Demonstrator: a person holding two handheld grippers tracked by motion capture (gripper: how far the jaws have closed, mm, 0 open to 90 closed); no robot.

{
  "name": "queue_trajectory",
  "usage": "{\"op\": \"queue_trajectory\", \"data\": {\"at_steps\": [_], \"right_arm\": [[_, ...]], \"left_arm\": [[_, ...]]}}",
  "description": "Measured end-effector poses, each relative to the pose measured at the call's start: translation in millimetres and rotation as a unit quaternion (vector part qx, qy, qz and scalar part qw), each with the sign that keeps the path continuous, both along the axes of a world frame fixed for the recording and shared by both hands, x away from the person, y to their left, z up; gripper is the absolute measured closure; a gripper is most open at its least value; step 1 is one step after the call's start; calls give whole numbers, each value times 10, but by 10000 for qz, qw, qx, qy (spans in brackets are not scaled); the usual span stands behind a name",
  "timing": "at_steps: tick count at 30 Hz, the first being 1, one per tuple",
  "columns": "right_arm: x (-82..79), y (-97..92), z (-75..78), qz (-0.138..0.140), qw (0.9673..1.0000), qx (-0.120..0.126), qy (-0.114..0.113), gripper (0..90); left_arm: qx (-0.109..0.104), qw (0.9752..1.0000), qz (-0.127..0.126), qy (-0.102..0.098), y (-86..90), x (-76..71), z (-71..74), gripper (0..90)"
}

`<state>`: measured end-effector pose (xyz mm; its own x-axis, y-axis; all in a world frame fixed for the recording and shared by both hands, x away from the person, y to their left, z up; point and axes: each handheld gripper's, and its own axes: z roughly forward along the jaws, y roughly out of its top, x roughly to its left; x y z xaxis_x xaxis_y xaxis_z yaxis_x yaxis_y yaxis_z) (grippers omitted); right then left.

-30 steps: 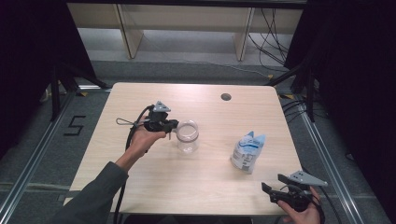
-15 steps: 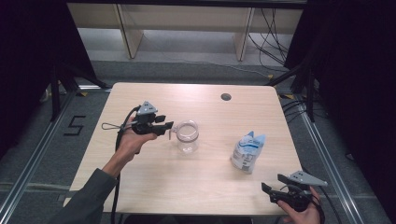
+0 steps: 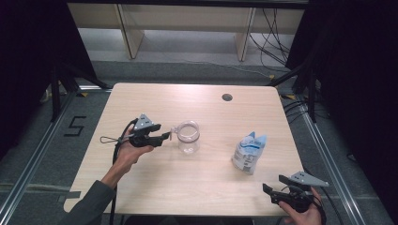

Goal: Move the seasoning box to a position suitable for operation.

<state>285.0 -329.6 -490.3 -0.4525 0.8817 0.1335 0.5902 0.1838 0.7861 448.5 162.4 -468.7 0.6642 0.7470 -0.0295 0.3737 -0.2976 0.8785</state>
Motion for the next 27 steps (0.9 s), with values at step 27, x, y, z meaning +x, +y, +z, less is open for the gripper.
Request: {"op": "queue_trajectory", "data": {"at_steps": [27], "right_arm": [[3,8,-9,4,10000,55,69,223]], "left_arm": [[-111,9994,232,-226,-205,149,-316,646]]}}
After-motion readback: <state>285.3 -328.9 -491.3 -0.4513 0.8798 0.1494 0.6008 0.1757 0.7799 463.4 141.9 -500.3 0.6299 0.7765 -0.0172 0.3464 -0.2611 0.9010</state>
